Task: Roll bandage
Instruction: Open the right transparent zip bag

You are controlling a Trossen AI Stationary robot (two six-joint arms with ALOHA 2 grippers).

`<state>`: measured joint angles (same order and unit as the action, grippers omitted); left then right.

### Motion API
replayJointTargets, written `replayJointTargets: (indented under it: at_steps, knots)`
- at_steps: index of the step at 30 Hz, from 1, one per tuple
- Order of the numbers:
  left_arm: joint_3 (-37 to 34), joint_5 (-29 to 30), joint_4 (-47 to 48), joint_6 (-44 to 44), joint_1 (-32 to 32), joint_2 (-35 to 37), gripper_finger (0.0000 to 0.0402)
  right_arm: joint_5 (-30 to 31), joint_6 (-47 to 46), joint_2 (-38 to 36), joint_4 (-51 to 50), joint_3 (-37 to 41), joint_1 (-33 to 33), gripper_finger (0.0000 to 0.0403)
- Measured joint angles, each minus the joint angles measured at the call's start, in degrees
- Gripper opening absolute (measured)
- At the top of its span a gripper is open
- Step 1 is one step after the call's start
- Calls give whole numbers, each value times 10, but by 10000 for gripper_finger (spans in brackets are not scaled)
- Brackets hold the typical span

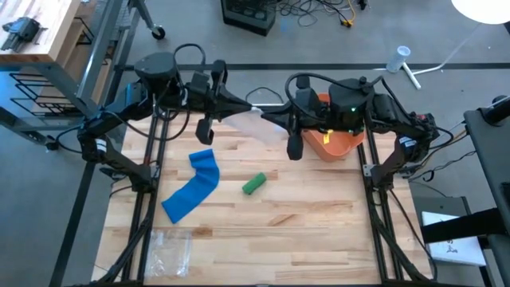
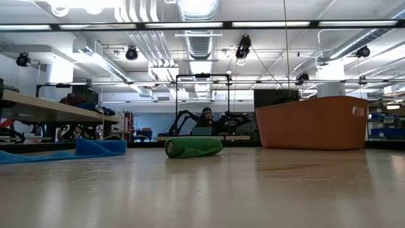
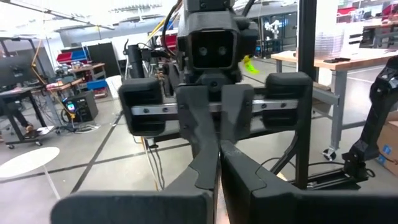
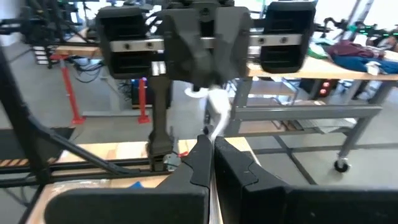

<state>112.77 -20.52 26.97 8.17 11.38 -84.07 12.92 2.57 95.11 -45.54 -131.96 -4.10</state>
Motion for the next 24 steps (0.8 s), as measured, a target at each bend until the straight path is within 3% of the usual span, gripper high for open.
replayJointTargets:
  at_steps: [10, 14, 24]
  knots:
    - [0, -2, 1, -1, 0, -4, 26, -12, 4, 0, 9, 3, 0, 2]
    - [0, -31, 1, -3, 0, -4, 25, -12, 5, 0, 8, 6, 0, 2]
    - [0, -33, 0, -3, -1, -9, 27, -12, 20, 0, 8, 6, 0, 2]
